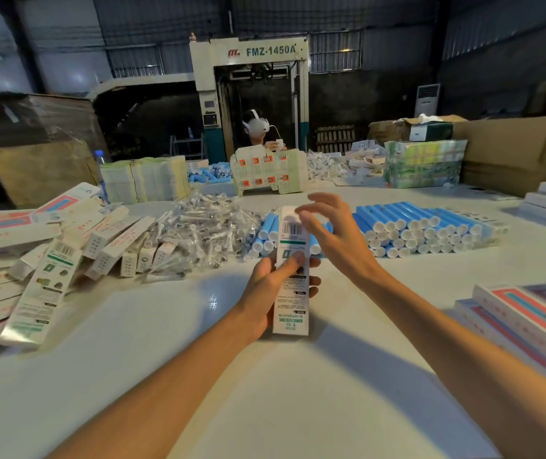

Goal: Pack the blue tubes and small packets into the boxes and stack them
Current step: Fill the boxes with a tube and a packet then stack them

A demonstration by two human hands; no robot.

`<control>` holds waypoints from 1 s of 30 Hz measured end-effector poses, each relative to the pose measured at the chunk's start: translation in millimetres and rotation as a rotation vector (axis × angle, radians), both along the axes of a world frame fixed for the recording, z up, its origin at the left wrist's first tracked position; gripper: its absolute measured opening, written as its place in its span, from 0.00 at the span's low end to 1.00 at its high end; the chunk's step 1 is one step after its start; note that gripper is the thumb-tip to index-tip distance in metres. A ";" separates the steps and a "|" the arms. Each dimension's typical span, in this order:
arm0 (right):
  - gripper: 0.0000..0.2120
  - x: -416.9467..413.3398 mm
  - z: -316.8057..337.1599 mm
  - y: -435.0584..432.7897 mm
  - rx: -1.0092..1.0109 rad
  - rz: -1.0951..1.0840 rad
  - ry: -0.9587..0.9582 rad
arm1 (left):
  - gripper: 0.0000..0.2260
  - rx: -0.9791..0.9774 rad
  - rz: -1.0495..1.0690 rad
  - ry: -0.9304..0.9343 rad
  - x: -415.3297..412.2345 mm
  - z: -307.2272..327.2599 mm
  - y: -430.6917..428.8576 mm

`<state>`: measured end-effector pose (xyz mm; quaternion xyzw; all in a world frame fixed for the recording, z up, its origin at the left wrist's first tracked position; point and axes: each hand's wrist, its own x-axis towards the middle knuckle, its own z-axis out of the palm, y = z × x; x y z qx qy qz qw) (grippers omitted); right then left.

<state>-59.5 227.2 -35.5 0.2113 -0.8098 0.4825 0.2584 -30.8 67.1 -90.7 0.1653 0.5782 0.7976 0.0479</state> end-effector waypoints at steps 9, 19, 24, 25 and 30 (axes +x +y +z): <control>0.19 12.7 -26.2 -8.4 -0.287 0.319 -0.210 | 0.18 0.006 0.093 0.080 -2.4 6.4 -5.9; 0.14 17.2 -22.6 -8.5 -0.285 0.376 -0.177 | 0.37 -0.150 0.124 0.315 0.2 11.7 -6.0; 0.12 18.1 -19.2 -10.1 -0.224 0.376 -0.168 | 0.41 -0.256 0.260 0.352 -2.5 11.8 0.1; 0.12 18.0 -18.9 -9.6 -0.202 0.374 -0.171 | 0.41 -0.252 0.264 0.340 -3.3 11.4 -0.3; 0.12 15.7 -7.1 -5.4 -0.259 0.303 -0.178 | 0.41 -0.281 0.273 0.325 -2.3 11.3 -4.9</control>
